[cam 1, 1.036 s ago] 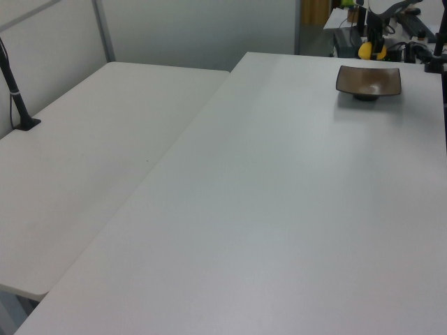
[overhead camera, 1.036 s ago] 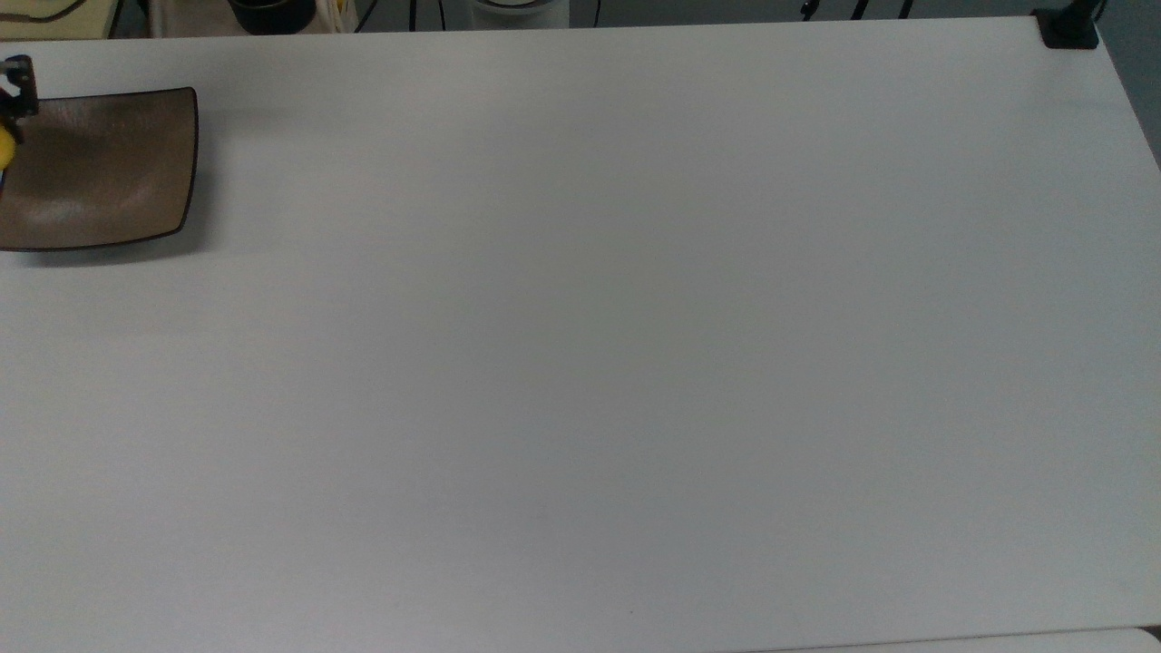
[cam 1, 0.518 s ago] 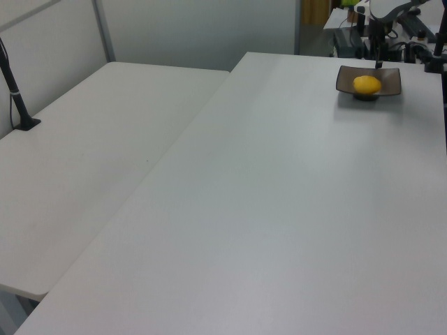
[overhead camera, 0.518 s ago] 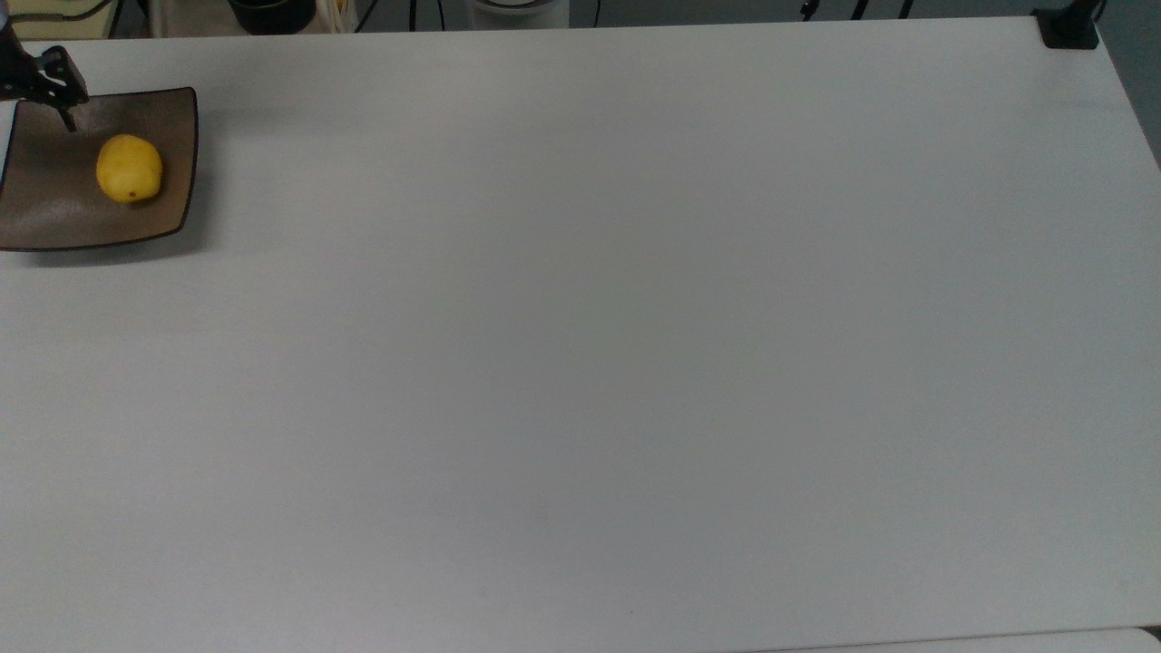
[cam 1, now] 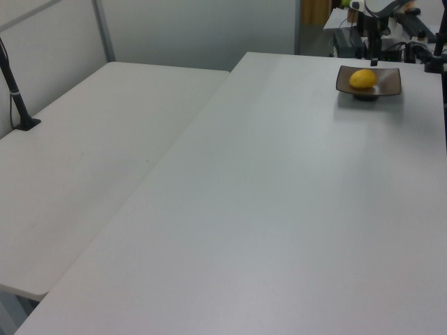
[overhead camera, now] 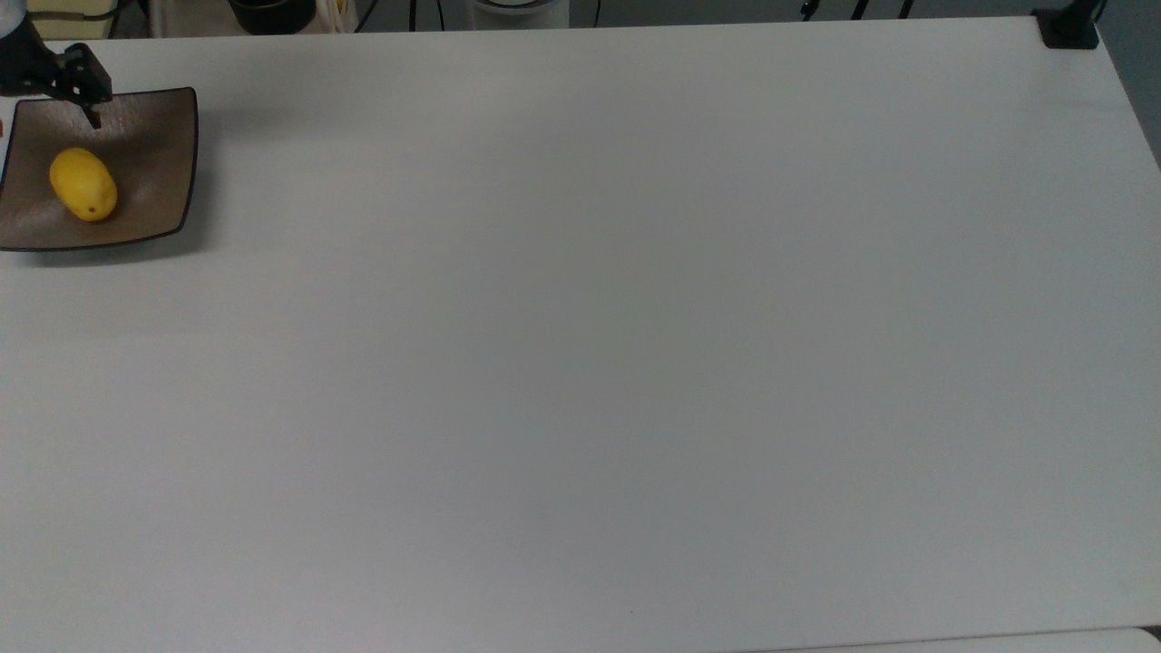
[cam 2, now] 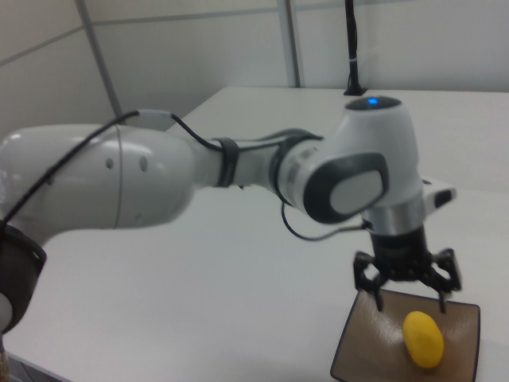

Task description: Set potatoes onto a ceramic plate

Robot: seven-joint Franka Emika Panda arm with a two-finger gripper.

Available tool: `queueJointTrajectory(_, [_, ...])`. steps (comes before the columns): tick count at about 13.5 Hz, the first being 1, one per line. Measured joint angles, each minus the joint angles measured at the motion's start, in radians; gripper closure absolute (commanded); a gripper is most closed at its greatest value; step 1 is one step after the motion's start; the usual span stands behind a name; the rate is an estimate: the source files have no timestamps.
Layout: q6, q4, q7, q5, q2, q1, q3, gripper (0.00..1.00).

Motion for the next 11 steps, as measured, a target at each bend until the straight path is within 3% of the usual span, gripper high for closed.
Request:
queueJointTrajectory(4, [-0.153,0.0,0.164,0.013,-0.073,0.064,0.034,0.0])
queueJointTrajectory(11, [-0.394,-0.001,0.324,0.126,-0.159,0.234,0.047,0.0])
